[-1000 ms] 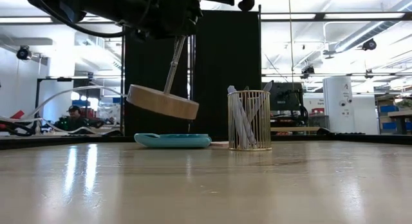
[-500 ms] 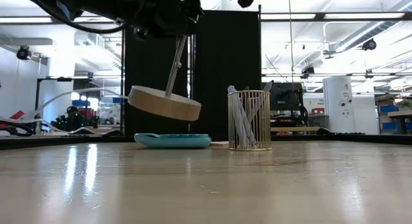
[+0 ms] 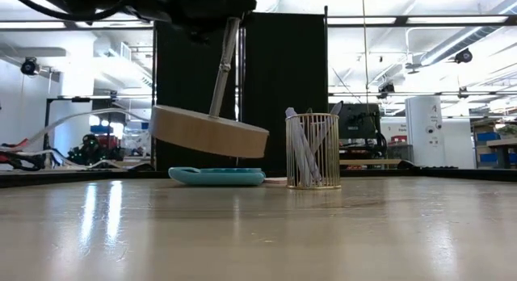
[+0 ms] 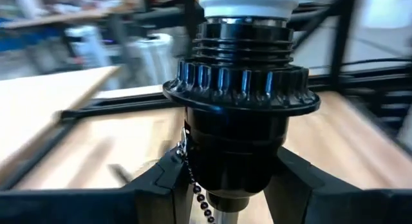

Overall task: Screw lightbulb
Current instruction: Remove the lightbulb from the black table lamp

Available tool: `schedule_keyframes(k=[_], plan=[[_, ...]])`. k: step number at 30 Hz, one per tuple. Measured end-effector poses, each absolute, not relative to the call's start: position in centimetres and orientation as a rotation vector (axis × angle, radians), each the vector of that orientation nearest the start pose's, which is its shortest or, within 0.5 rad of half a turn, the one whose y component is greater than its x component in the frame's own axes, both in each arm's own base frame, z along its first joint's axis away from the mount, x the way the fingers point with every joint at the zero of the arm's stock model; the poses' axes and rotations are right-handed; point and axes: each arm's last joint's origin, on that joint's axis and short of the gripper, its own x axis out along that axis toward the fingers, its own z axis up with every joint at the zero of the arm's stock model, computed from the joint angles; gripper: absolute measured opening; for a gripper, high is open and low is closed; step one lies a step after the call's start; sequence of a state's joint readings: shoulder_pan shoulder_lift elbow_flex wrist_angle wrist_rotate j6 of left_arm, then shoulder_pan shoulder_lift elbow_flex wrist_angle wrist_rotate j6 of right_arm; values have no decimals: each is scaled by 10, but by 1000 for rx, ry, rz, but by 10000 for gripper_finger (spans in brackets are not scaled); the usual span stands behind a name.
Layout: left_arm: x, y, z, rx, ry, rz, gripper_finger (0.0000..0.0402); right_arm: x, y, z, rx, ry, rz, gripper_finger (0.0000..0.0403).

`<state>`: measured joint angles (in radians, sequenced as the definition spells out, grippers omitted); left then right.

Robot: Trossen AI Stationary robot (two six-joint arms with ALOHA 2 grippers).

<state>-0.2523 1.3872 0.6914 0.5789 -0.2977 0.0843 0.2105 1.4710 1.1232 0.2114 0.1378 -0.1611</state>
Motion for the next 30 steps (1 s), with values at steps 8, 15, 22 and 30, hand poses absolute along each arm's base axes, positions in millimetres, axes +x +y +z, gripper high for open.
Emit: schedule_keyframes(k=[8, 15, 22, 30], plan=[[304, -77, 237, 48, 150, -203, 137, 330, 67, 320, -371, 136, 451, 155], [321, -84, 233, 33, 210, -277, 136, 329, 68, 314, -456, 116, 612, 153], [316, -80, 240, 42, 167, -208, 136, 327, 66, 315, -364, 181, 510, 202], [301, -69, 243, 24, 121, 53, 135, 321, 68, 323, -384, 214, 240, 290]])
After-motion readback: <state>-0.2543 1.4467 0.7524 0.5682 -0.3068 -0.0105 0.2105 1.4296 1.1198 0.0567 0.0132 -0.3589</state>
